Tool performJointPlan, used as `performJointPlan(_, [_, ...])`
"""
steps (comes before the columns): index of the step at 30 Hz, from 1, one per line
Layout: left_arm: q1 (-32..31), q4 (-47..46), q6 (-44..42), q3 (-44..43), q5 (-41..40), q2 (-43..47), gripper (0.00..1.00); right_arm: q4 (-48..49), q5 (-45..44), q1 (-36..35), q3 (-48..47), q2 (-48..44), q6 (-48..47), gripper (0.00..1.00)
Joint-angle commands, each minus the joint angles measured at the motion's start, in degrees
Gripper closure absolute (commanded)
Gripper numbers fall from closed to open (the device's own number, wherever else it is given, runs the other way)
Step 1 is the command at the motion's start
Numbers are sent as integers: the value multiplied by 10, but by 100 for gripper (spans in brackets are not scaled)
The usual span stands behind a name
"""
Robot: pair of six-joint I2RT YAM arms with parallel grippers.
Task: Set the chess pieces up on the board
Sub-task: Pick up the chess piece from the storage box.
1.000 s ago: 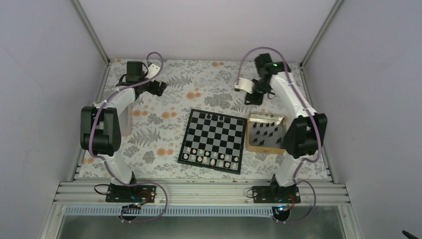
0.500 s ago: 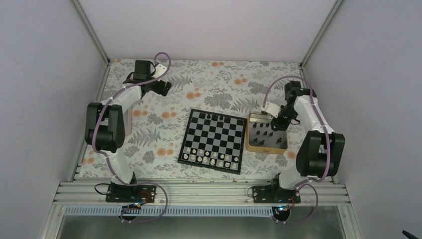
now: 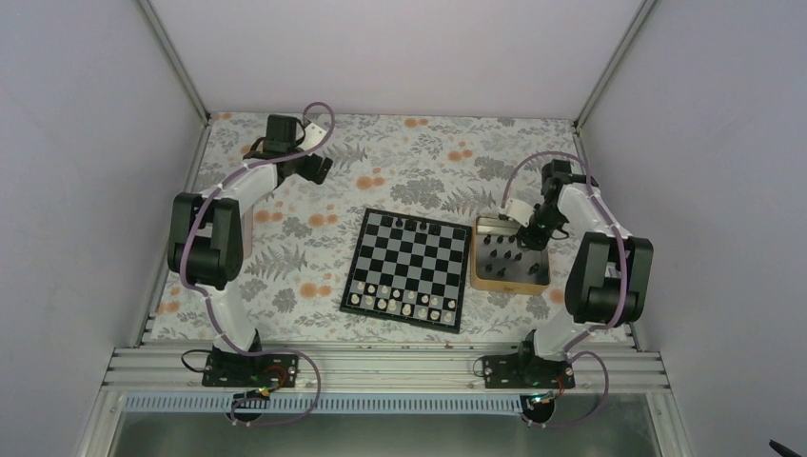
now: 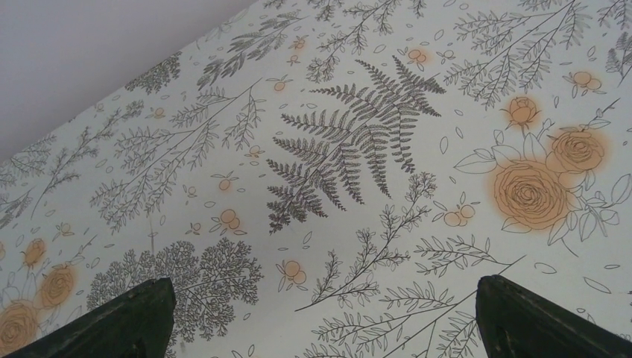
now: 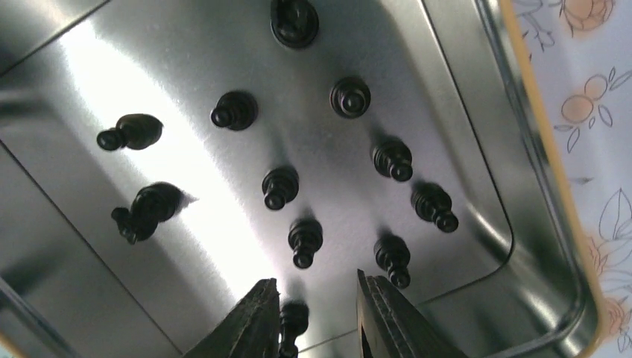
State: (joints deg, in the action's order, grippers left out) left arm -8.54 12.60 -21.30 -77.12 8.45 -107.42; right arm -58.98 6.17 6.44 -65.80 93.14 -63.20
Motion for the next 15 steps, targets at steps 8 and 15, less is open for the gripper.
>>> performJointPlan(8, [-13, 0, -8, -16, -19, -16, 0, 48, 54, -71, -39, 77, 11, 69])
performJointPlan(15, [-14, -2, -5, -13, -19, -9, 0, 67, 54, -103, -68, 118, 19, 68])
